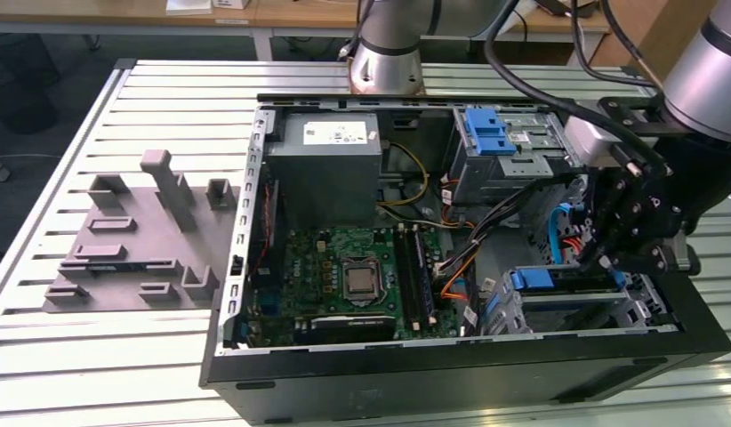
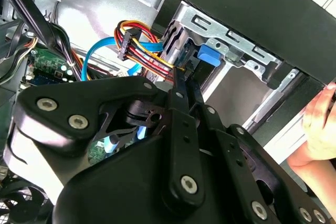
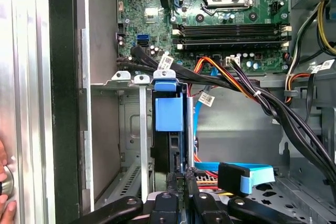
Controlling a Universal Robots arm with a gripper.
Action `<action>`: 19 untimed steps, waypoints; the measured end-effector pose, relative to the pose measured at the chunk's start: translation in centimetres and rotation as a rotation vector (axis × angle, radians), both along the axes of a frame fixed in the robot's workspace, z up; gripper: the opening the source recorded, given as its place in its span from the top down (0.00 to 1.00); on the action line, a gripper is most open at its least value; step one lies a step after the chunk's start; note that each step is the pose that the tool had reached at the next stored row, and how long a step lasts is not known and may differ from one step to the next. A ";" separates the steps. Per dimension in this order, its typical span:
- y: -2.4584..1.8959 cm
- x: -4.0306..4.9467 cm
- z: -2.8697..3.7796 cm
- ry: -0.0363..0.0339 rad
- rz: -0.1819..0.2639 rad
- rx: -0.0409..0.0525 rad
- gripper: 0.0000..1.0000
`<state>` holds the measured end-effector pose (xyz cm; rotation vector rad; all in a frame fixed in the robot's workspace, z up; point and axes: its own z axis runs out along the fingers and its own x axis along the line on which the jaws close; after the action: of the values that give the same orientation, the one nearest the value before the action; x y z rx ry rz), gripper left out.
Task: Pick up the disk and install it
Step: 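Insert the first disk wire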
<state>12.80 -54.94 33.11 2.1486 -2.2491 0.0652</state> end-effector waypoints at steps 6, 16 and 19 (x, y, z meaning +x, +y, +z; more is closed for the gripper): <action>-0.03 0.00 -0.29 0.0000 0.000 -0.0003 0.82; -0.03 0.00 0.47 0.0004 0.000 0.0005 0.75; -0.03 0.00 0.81 0.0009 0.000 0.0005 0.75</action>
<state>12.80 -54.97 33.92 2.1483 -2.2489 0.0636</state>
